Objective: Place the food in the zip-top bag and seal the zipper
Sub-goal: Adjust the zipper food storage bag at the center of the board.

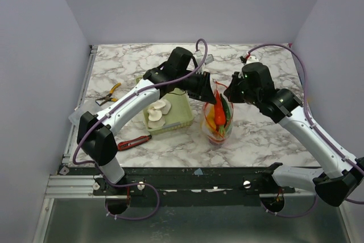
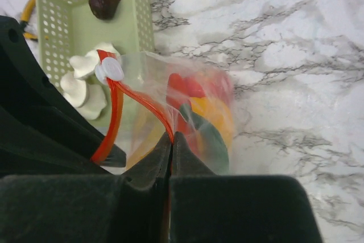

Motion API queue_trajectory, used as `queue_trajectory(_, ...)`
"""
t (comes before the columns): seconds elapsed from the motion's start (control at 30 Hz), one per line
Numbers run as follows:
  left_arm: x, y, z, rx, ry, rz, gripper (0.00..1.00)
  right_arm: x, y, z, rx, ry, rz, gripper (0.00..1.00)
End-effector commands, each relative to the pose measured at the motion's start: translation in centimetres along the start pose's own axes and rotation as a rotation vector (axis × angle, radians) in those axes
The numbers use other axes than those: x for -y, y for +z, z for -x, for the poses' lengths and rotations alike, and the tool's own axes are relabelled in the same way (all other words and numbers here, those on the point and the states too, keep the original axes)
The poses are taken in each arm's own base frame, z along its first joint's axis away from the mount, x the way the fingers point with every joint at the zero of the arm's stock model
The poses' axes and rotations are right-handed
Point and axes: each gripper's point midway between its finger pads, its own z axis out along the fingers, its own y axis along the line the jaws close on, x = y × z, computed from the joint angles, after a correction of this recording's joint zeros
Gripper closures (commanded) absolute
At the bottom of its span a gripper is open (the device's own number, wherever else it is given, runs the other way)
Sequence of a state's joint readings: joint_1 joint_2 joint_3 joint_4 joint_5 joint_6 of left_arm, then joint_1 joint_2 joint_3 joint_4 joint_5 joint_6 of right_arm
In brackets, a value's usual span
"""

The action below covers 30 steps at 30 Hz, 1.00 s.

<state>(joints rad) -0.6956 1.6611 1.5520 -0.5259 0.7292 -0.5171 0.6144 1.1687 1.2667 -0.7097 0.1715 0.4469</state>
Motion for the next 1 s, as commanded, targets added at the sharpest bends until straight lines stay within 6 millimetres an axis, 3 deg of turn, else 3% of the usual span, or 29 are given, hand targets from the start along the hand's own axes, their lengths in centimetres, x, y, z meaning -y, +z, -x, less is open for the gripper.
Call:
queue_trajectory(0.0, 1.4, 0.1, 1.7, 0.063, 0.025, -0.047, 0.68, -1.4, -0.8, 1.5, 0.077, 0.266, 0.041, 0.99)
queue_trajectory(0.1, 2.5, 0.4, 1.9, 0.086, 0.017, -0.104, 0.59, -1.6, -1.1, 1.6, 0.119, 0.385, 0.064, 1.0)
queue_trajectory(0.43, 3.0, 2.2, 0.6, 0.106, 0.074, -0.014, 0.53, 0.1, -0.6, 0.8, 0.186, 0.626, 0.003, 1.0)
queue_trajectory(0.6, 3.7, 2.0, 0.9, 0.152, 0.093, 0.003, 0.53, 0.6, 0.0, 0.3, 0.177, 0.645, -0.031, 1.0)
queue_trajectory(0.8, 2.3, 2.9, 0.9, 0.131, 0.086, 0.139, 0.55, 0.5, -0.3, 0.7, 0.191, 0.699, -0.021, 1.0)
queue_trajectory(0.97, 4.6, 2.1, 1.3, 0.184, 0.075, 0.024, 0.52, 1.6, 0.2, 0.2, 0.19, 0.668, -0.089, 1.0)
